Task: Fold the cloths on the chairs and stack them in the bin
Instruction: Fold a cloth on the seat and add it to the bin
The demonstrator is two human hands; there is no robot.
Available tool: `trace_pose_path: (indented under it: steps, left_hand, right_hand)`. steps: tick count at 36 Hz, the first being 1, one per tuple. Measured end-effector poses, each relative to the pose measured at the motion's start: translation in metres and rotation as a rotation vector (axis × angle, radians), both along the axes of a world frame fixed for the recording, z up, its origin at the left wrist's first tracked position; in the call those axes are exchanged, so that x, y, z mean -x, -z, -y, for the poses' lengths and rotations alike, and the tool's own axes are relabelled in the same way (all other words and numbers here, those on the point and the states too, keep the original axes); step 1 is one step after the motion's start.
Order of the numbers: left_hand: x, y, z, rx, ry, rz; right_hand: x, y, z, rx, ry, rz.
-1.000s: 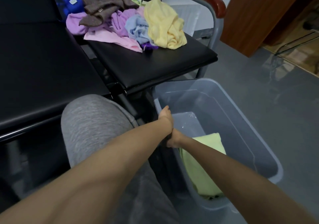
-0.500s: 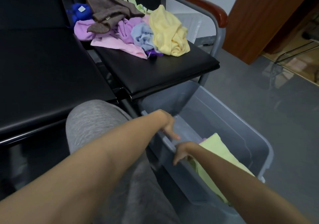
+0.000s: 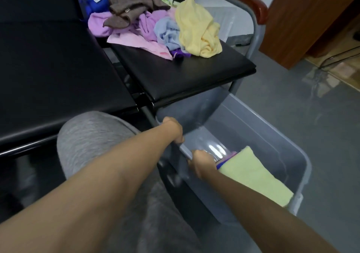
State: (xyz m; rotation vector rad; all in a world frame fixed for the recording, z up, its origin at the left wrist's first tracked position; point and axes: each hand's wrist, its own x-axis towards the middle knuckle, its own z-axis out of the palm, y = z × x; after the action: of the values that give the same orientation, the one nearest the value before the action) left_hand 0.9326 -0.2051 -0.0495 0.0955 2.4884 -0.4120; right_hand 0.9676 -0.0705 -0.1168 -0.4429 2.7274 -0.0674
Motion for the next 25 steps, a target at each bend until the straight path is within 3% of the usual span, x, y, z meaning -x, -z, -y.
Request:
trace_pose_path:
  steps: [6, 13, 16, 18, 20, 22, 25]
  left_hand:
    - [-0.011, 0.001, -0.012, -0.045, 0.044, 0.095]
    - [-0.016, 0.021, -0.021, -0.457, -0.255, 0.529]
    - [-0.014, 0.026, -0.015, -0.561, -0.298, 0.516]
    - [-0.014, 0.025, -0.01, -0.608, -0.287, 0.412]
    - [-0.014, 0.024, -0.005, -0.513, -0.189, 0.224]
    - [-0.016, 0.025, -0.001, -0.297, -0.055, 0.04]
    - [-0.015, 0.031, 0.006, 0.005, 0.039, -0.062]
  right_hand:
    - [-0.002, -0.003, -0.042, -0.124, -0.214, -0.023]
    - [0.017, -0.02, -0.091, -0.259, -0.412, 0.094]
    - [0.03, -0.024, -0.098, -0.255, -0.395, 0.128]
    - [0.037, -0.026, -0.098, -0.25, -0.378, 0.147]
    - [0.039, -0.026, -0.096, -0.259, -0.385, 0.169]
    - [0.037, -0.022, -0.091, -0.251, -0.369, 0.184]
    - [0.033, -0.018, -0.086, -0.202, -0.291, 0.212]
